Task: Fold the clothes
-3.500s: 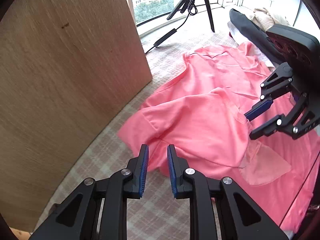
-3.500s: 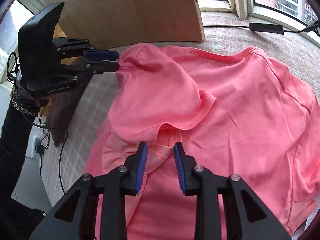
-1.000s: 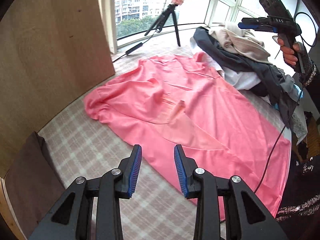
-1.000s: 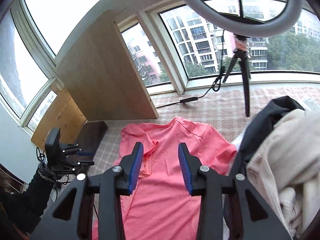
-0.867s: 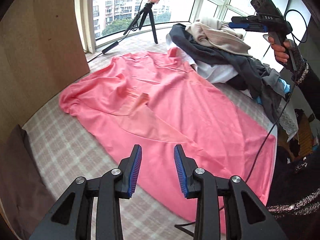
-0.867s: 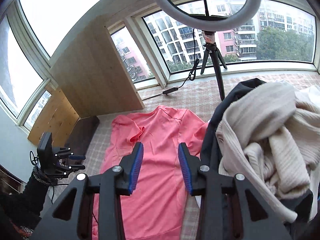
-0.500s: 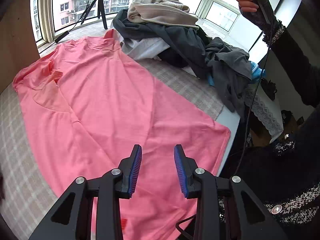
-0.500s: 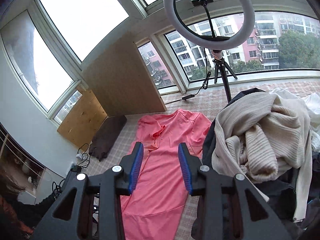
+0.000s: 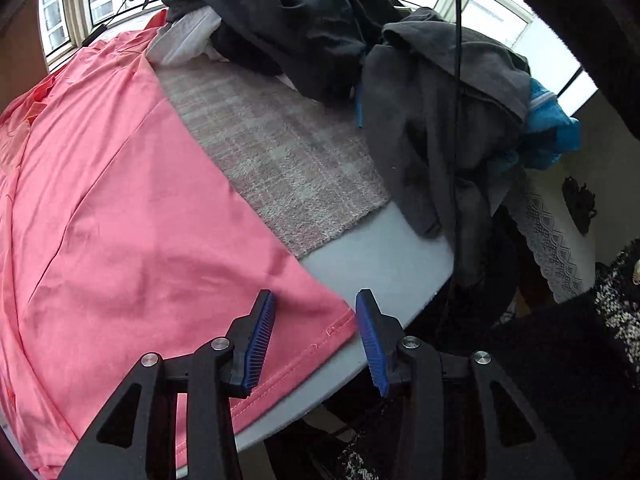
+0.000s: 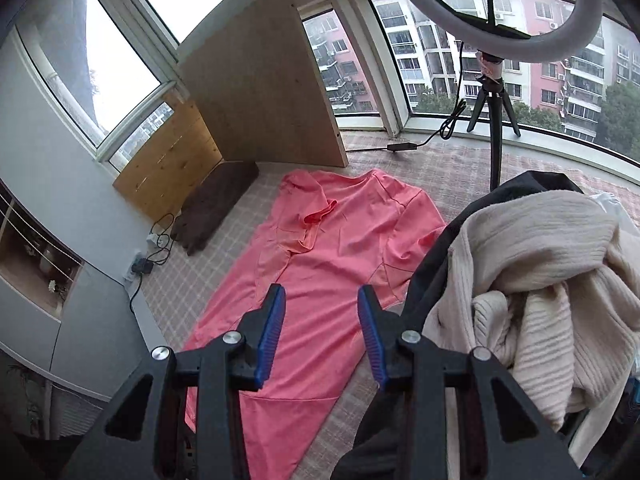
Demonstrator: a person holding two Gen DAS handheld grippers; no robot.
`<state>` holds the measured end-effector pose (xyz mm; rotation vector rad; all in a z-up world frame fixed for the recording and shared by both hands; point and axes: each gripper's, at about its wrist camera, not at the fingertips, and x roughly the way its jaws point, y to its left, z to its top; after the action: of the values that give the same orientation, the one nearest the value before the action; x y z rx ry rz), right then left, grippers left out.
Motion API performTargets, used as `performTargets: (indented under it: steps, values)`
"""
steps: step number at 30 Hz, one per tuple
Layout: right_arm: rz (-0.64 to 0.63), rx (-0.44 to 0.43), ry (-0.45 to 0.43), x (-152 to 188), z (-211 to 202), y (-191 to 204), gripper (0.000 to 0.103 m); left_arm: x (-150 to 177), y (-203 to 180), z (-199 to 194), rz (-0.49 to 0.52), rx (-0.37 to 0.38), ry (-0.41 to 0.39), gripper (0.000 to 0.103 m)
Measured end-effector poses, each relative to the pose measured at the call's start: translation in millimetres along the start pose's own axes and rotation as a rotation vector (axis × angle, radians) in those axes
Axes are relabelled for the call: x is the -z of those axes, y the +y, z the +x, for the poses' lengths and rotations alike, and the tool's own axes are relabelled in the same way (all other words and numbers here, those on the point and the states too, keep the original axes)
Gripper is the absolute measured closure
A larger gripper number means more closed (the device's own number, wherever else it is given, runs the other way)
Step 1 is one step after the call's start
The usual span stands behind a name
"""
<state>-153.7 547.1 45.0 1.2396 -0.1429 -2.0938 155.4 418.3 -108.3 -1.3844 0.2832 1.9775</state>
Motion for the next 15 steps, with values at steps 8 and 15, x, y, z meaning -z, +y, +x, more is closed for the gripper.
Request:
performTargets:
  steps: [8, 15]
  values:
    - [0.015, 0.030, 0.067, -34, 55, -16, 0.066, 11, 13, -3, -0.122, 0.045, -0.016, 0.103]
    - [0.014, 0.275, 0.163, -75, 117, -53, 0.066, 22, 43, -43, -0.242, 0.095, -0.114, 0.103]
